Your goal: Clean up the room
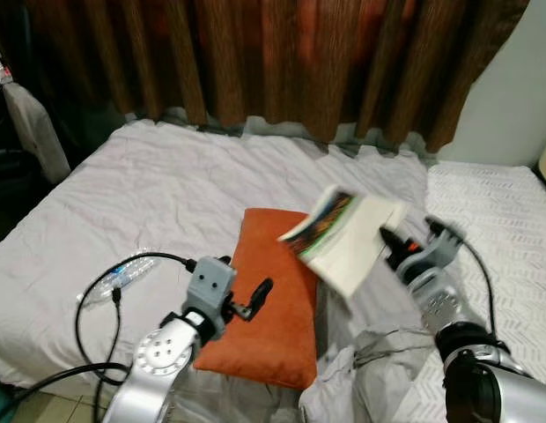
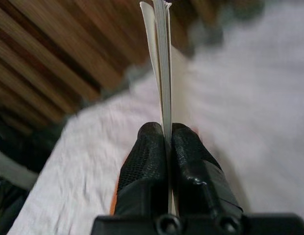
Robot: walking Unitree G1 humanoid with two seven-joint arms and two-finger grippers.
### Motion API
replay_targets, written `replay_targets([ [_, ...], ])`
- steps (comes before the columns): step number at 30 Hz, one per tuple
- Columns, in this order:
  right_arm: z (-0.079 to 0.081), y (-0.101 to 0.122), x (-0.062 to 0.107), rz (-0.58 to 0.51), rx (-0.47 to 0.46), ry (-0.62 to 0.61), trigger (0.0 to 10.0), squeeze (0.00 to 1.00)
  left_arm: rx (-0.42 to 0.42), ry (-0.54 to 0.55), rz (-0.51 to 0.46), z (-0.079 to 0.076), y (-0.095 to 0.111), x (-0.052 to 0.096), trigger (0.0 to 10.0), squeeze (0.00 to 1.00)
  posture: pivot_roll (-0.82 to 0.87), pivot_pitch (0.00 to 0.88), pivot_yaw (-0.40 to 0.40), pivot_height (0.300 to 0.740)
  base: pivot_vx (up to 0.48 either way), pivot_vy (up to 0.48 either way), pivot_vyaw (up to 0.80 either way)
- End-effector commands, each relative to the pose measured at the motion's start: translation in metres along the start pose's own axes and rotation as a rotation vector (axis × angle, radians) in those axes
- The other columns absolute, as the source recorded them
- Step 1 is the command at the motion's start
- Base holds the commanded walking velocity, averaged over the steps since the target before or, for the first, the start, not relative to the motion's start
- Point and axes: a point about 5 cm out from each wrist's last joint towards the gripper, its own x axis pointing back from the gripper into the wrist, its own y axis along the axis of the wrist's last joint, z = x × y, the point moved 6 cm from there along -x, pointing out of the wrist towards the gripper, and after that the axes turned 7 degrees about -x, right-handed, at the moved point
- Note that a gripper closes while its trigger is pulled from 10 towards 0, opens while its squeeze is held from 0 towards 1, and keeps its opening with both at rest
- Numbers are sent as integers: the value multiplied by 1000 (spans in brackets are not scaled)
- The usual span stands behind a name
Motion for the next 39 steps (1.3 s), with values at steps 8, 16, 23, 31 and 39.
replay_targets([
  [8,25,58,27,-305,525,45,0,0,-57,88,-46,10,6,-18,10000,0,-7,0,-16,740,0,0,0],
  [16,5,15,94,-347,772,-84,0,0,-53,161,-101,29,16,-21,10000,0,-38,0,8,740,0,0,0],
  [23,-4,-9,93,-247,753,-81,0,0,-57,119,-120,25,15,-30,10000,0,-66,0,34,740,0,-257,0],
  [31,-21,-19,104,-192,716,-155,0,0,-47,90,-95,29,3,-33,10000,0,-78,0,42,740,0,-435,0],
  [39,-22,-29,111,-155,760,-151,0,0,-41,78,-78,30,-8,-33,10000,0,-88,0,45,740,189,-408,-77],
])
